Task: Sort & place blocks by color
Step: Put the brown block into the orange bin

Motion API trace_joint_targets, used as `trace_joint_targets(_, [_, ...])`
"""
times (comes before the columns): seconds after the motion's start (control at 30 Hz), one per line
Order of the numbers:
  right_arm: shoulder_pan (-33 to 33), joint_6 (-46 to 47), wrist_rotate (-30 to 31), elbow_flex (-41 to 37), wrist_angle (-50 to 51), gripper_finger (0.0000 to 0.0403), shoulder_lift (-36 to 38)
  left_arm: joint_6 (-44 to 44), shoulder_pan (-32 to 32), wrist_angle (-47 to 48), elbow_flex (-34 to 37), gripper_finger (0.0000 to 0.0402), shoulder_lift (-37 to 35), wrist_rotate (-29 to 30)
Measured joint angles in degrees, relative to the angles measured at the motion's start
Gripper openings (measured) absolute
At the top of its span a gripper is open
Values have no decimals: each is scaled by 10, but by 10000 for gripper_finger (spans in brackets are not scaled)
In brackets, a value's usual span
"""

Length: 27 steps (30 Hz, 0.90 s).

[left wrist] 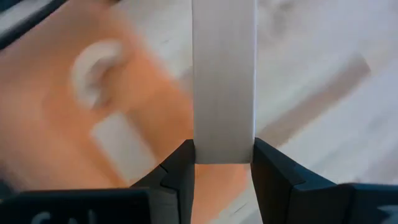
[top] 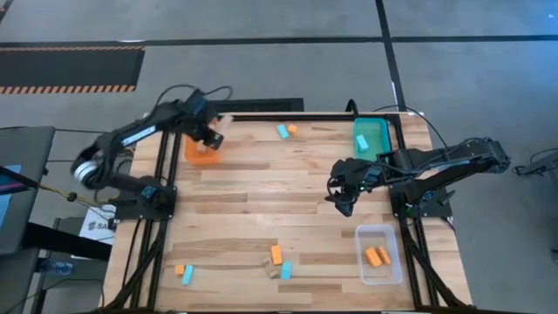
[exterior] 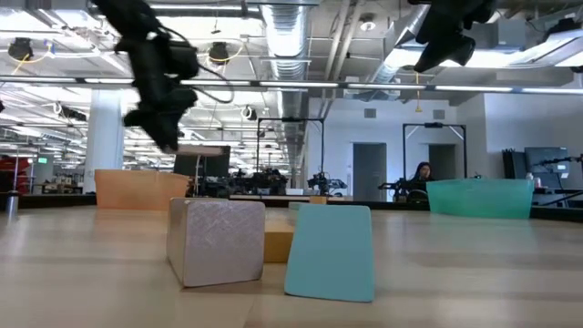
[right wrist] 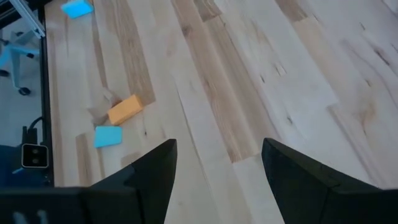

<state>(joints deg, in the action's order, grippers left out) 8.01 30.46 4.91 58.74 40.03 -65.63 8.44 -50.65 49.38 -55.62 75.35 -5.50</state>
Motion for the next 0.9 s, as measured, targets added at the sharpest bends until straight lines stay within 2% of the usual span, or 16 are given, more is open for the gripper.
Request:
trace_joint_targets(0.13, [-3,-9,0,0,-2,259,0,117,-4,-14,69,103,-72,56])
trace_joint_targets(0.3, [-3,-20,2,0,-2,259,0,237,-4,-19,117,103,-115,104])
trace_joint_targets(0.47, [-3,-29,2,0,-2,259,0,268,0,-42,138,104,-110,68])
trace_joint_targets(0.67, [-3,-40,2,0,-3,259,0,289,20,-44,139,105,-80,90])
trace_joint_targets(0.9, [-3,-40,2,0,-3,259,0,310,46,-52,139,109,-49,87])
